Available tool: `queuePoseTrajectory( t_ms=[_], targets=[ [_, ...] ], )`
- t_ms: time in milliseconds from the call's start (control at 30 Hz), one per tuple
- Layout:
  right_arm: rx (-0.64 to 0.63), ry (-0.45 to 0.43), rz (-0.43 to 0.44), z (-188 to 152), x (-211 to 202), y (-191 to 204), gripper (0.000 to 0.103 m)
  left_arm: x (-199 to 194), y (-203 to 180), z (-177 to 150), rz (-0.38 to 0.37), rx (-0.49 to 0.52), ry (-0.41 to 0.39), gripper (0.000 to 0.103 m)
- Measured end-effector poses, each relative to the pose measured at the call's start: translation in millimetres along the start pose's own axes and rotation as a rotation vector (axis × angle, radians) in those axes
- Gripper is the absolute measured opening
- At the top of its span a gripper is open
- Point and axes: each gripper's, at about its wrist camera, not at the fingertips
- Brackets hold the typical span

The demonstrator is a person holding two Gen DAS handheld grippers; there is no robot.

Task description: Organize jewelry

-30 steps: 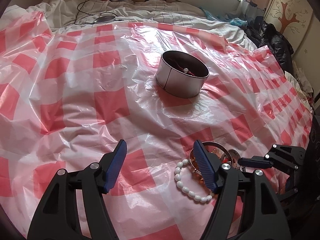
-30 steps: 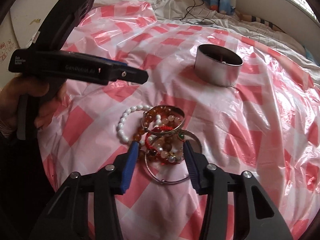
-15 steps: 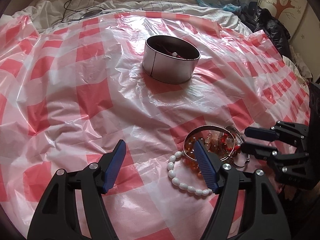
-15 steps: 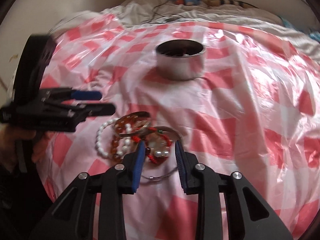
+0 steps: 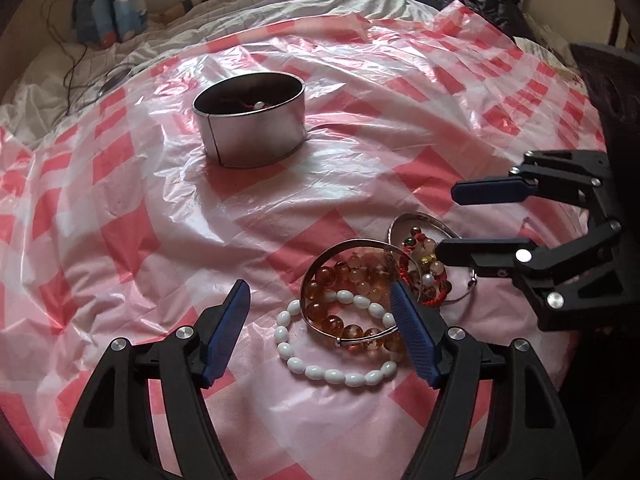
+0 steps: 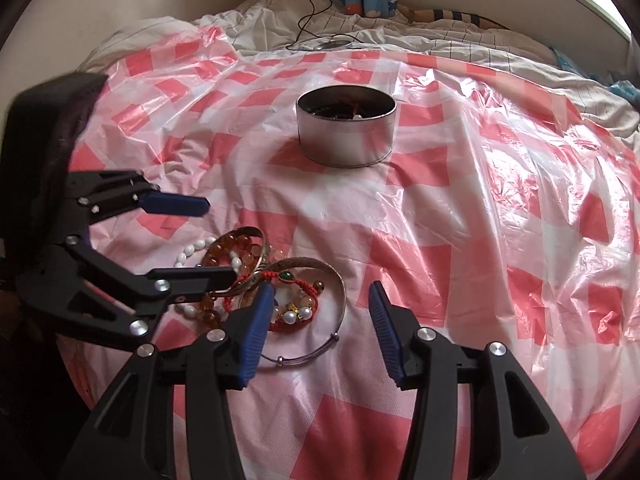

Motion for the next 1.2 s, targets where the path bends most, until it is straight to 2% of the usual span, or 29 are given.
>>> queuePoseTrajectory(
  t_ms=[133,267,367,467,567,600,700,833,933,1100,1200],
  targets=[
    [0.01,-0.008,-0.002,1,-1,-3,0.057,-16,-10,-8,-0.02,0.103,-0.045,0.069],
    [0.014,0.001,-0.002,1,1,-4,0.058,-19,-24,-14,-0.045,0.2,-0.049,0.069],
    [0.001,0.01,-0.01,1,3,-1,0.062,-14,-41,-15,0.023,0.284,-0.053,0.069],
    [-0.001,0.012,-0.015,1,5,0,0.065,-8,-46,-11,0.066,0.291,-0.053,0.069],
    [0.013,0.013,-0.011,0,5,-3,0.066,-7,-37,-5,0.097,0.239,-0.06,0.066],
    [0.018,0.013,-0.011,1,5,-4,0.068,-8,-31,-4,0.098,0.213,-0.063,0.061],
    [0.029,0.012,-0.008,1,5,-6,0.069,-12,-10,-2,0.061,0.115,-0.063,0.06],
    [0.032,0.013,-0.008,2,4,-8,0.069,-9,3,-2,0.095,0.065,-0.063,0.055],
    [0.025,0.012,-0.007,1,3,-7,0.069,-8,-7,-1,0.075,0.124,-0.078,0.052],
    [0.02,0.006,-0.007,1,1,-6,0.071,-1,-34,-8,0.042,0.275,-0.046,0.052],
    [0.022,0.007,-0.009,1,2,-7,0.071,-2,-34,-8,0.05,0.275,-0.056,0.052]
  ],
)
Point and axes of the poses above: each gripper's, at about its wrist camera, not at the fingertips, and x roughly the way its jaws point, y to its left, z to its top, and after that the axes turned 3 degrees about y, right-handed
